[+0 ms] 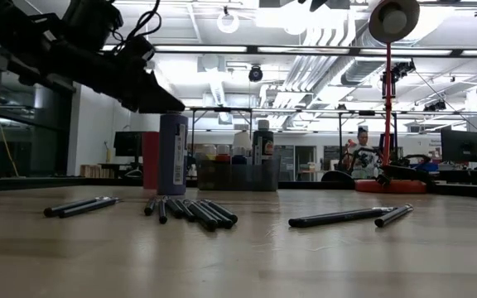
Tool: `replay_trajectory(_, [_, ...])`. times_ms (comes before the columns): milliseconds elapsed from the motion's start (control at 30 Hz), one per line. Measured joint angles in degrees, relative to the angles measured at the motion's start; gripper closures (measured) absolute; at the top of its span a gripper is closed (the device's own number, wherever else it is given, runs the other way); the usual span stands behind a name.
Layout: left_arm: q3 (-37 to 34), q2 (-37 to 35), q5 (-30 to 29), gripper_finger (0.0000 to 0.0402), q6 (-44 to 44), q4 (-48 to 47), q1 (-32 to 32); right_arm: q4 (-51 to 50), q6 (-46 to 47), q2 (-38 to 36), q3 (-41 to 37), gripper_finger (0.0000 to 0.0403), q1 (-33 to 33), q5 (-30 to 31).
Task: Pick & Place Paint Supplies
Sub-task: Put the blue paint bottle into the black bin
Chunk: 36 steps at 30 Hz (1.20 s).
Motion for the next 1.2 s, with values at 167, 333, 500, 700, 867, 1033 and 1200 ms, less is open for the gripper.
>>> replay_trajectory(167, [0.0, 0.0, -0.02, 0.0223, 0.09, 0.47, 0.0, -0.02, -0.33, 0.0, 0.0, 0.022, 0.0, 0.0])
replay_trajectory(333, [0.0, 0.0, 0.0, 0.025, 0.09, 2.26, 0.0, -0.04, -0.53, 0.0, 0.0, 0.022, 0.0, 0.0])
replay_trajectory(500, [0.02, -0.09, 0.52, 0.0283, 0.01, 1.34, 0.0, -0.11, -0.53, 0.0, 0.0, 0.022, 0.0, -0.02])
replay_trajectory(700, [0.07, -0.09, 1.18, 0.0266, 0.06, 0.66, 0.0, -0.51, -0.53, 0.0, 0.0, 0.022, 0.0, -0.02])
replay_trajectory(867, [0.0, -0.04, 1.6, 0.0219, 0.09, -1.65, 0.0, -0.52, -0.53, 0.0, 0.0, 0.022, 0.0, 0.0])
replay_trajectory(1033, [0.0, -0.02, 1.5, 0.0226, 0.07, -1.64, 0.0, -0.58, -0.53, 0.0, 0.0, 0.022, 0.0, -0.02])
replay_trajectory(1200, [-0.04, 0.02, 1.53, 0.0263, 0.39, -0.51, -0.01, -0.81, -0.52, 0.0, 0.0, 0.022, 0.0, -0.02])
